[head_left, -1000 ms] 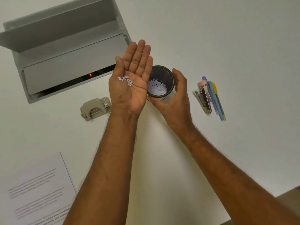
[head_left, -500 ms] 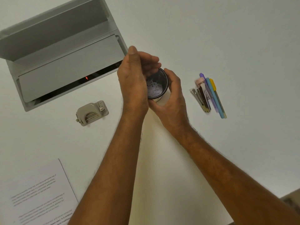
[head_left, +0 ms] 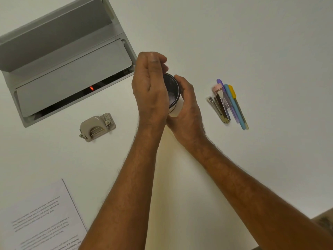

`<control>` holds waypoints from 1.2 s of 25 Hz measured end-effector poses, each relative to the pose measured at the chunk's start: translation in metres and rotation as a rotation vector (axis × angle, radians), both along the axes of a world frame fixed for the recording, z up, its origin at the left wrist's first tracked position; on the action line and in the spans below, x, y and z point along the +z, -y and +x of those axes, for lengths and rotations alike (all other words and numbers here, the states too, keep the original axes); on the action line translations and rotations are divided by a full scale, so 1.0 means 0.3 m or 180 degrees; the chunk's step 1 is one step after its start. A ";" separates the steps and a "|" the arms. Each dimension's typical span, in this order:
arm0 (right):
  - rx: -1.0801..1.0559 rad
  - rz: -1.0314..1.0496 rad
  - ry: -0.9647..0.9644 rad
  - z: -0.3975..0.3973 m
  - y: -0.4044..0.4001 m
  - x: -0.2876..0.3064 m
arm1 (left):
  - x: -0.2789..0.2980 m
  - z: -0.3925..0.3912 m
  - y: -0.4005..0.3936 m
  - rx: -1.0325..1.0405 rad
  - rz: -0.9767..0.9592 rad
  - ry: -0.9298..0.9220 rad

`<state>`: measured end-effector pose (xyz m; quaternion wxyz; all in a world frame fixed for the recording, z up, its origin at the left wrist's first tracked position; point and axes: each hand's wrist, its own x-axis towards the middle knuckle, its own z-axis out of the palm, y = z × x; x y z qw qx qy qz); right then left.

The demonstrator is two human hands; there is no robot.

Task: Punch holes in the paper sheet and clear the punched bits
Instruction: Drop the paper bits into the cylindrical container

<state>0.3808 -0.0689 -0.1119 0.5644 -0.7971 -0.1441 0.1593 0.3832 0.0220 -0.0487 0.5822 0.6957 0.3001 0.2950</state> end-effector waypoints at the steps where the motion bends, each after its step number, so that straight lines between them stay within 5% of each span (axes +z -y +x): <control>1: 0.0002 0.0009 0.0015 -0.001 0.000 -0.004 | 0.000 0.008 -0.007 0.0012 0.0097 0.0043; 9: -0.0051 0.0351 -0.0544 -0.003 -0.009 0.035 | -0.003 0.047 0.009 0.0202 0.0467 0.0035; 30: -0.0083 -0.0017 -0.0149 -0.002 0.001 -0.024 | -0.014 0.036 -0.005 0.0114 0.0726 0.0049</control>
